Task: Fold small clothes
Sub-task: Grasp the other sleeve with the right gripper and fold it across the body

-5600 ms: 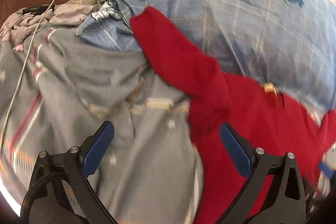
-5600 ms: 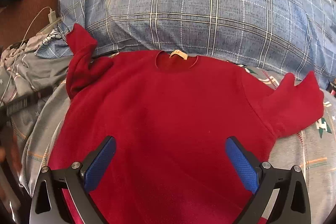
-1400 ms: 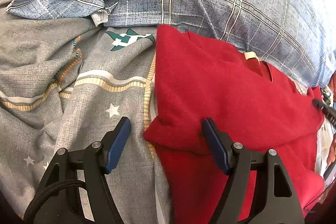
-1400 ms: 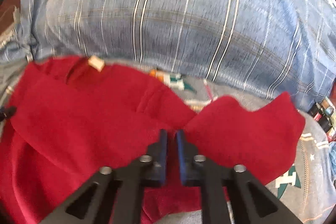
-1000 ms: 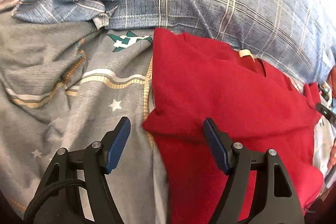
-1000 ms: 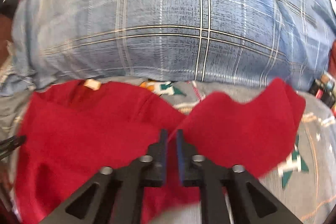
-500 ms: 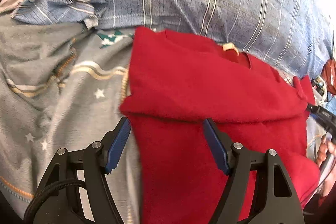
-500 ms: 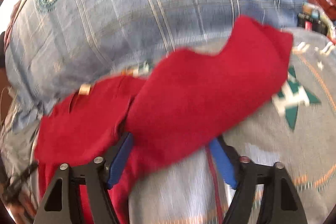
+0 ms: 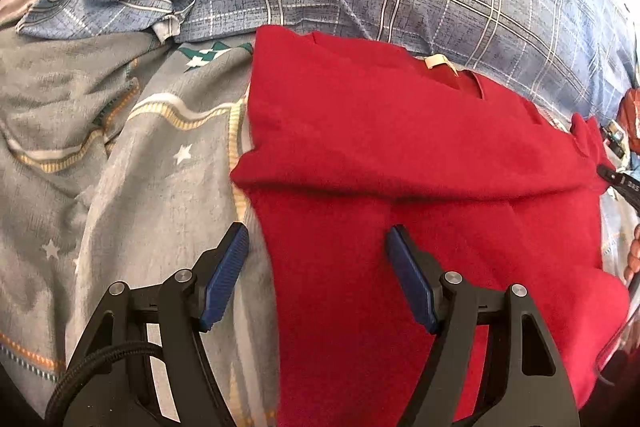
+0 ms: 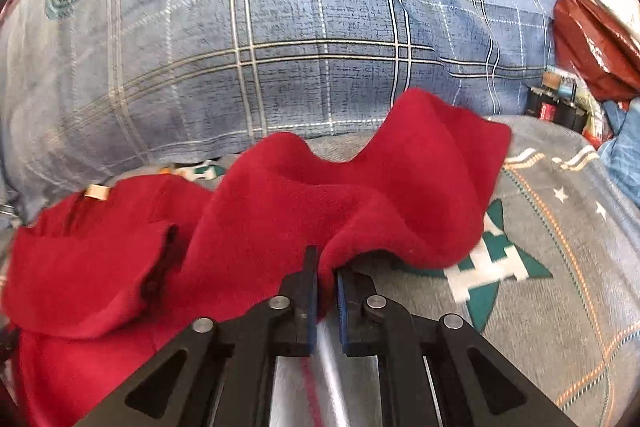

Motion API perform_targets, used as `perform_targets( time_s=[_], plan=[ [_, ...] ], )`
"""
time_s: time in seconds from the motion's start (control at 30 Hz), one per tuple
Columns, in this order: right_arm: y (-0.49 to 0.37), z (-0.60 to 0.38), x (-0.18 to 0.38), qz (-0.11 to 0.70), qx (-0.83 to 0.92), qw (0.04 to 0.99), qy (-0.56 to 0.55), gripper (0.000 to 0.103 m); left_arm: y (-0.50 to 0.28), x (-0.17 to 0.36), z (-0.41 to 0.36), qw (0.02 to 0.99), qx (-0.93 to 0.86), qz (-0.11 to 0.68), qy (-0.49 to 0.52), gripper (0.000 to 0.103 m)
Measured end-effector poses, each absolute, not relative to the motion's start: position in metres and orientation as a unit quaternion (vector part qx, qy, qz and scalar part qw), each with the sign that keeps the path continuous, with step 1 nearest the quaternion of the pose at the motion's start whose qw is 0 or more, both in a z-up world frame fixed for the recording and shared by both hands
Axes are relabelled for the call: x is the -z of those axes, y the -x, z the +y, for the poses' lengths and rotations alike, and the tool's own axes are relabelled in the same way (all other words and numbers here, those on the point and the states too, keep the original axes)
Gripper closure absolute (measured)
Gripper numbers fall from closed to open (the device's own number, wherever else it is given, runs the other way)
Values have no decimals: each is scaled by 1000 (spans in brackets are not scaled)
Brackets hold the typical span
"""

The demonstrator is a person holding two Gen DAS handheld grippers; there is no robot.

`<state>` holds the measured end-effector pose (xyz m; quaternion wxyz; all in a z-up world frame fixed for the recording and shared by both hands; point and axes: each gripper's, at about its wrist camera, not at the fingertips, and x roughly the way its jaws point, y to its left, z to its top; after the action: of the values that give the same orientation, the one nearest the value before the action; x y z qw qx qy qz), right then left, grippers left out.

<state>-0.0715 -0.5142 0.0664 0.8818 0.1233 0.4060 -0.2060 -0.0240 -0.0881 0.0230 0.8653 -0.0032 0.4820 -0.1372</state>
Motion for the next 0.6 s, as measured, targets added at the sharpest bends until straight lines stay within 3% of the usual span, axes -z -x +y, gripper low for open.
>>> perform_targets(
  time_s=[0.07, 0.1, 0.13, 0.3, 0.6],
  plan=[
    [91, -514, -78, 407, 189, 882, -141, 71, 28, -26, -85, 865, 138, 482, 4, 31],
    [102, -515, -83, 405, 184, 884, -142, 45, 32, -30, -83, 867, 140, 478, 5, 31],
    [109, -513, -85, 402, 182, 887, -140, 31, 33, -33, -83, 869, 141, 475, 6, 31],
    [138, -529, -92, 395, 204, 885, -137, 31, 36, -52, -91, 877, 150, 456, 9, 31],
    [147, -629, -84, 349, 262, 852, -288, 31, 15, -56, -128, 874, 174, 453, 15, 31]
  ],
)
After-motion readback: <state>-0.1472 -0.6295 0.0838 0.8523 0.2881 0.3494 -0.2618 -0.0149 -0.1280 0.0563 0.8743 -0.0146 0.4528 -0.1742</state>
